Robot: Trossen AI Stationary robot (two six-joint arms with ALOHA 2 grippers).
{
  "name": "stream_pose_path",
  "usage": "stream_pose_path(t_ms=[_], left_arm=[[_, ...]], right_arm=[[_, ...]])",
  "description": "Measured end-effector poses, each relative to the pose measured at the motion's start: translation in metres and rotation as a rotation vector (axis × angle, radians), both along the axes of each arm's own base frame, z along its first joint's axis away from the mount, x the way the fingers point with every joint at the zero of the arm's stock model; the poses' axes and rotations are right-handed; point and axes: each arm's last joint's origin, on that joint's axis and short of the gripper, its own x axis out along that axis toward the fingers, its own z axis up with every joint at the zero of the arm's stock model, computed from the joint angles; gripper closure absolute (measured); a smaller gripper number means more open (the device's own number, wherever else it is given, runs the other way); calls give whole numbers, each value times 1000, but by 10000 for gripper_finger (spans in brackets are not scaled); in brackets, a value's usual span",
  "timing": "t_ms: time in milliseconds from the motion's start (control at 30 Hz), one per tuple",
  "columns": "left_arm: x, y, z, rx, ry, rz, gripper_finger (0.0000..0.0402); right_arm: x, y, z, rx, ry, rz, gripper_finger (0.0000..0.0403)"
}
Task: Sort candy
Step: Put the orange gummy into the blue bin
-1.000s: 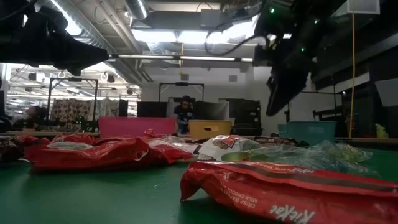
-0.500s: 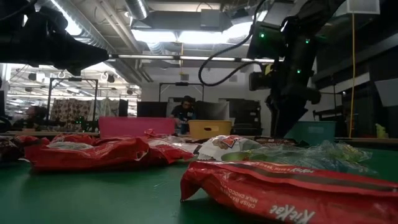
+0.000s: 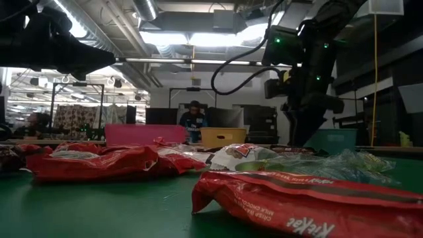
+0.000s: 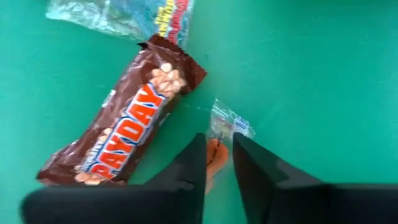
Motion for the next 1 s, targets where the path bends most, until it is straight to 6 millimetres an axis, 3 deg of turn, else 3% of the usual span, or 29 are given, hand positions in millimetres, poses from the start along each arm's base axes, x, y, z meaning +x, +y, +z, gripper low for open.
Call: stream_pose_path(t_ms=[200,533,1000], left_arm=[[0,0,0,0,1,0,298],[0,0,0,-1,0,0,298],[0,-1,0,-52,-15,-39,298]], right_arm=[[0,0,0,0,0,0,398],[0,1,3,40,-13,13,398],[18,3,62,141,22,106,401]])
